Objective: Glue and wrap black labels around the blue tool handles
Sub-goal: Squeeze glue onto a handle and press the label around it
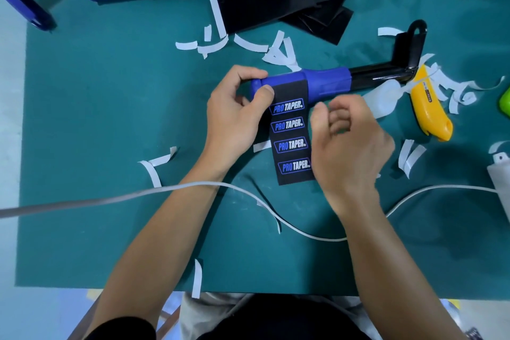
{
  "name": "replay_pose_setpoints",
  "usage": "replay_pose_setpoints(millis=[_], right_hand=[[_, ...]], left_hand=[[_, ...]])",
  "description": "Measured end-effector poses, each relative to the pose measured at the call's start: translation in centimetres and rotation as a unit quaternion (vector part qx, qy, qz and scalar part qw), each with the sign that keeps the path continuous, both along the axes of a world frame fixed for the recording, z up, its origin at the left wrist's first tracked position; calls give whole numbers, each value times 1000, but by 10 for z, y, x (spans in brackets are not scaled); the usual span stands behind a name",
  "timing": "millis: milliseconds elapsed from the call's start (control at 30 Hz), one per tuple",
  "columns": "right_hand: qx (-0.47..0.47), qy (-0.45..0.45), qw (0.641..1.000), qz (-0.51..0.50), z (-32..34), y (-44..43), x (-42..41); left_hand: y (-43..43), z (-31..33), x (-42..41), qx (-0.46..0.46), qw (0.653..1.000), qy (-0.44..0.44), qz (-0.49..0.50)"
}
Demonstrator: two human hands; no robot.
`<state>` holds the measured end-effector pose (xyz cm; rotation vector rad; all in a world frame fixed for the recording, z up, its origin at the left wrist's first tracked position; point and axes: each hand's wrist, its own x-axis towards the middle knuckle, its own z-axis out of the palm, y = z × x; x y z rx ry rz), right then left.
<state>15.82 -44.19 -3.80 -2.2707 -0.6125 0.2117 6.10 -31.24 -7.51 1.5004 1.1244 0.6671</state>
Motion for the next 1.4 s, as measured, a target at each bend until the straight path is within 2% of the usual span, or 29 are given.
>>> replay_pose_setpoints(millis=[67,133,233,267,333,467,667,833,1067,1233,1400], right_hand=[[57,-67,995,35,7,7,-3],[96,-90,985,110,6,20,6],[56,8,984,168,4,39,27],[27,13,984,175,1,41,32],[1,-9,983,181,-7,39,34],[30,-17,984,172,-13,39,30],[23,-28,983,180,-13,42,28],[28,-27,988,146,-14,46,25],[59,-11,988,144,-19,42,30],[18,22,984,176,-20,36,40],[-1,-16,970,242,-17,29,44]], left_hand=[[1,-1,0,-1,1000,1,0],[0,-2,0,-1,1000,4,-4],[1,-3,-1,4,1000,1,-12],[1,-4,-1,4,1000,-2,-13],[1,-5,-1,7,1000,-7,-14],[2,-6,0,16,1000,-2,-14],[-5,1,7,17,1000,6,23],[-13,6,22,100,986,130,35],[-11,6,13,88,990,104,33],[-7,1,2,111,990,85,-9],[-5,-4,3,102,994,42,10]])
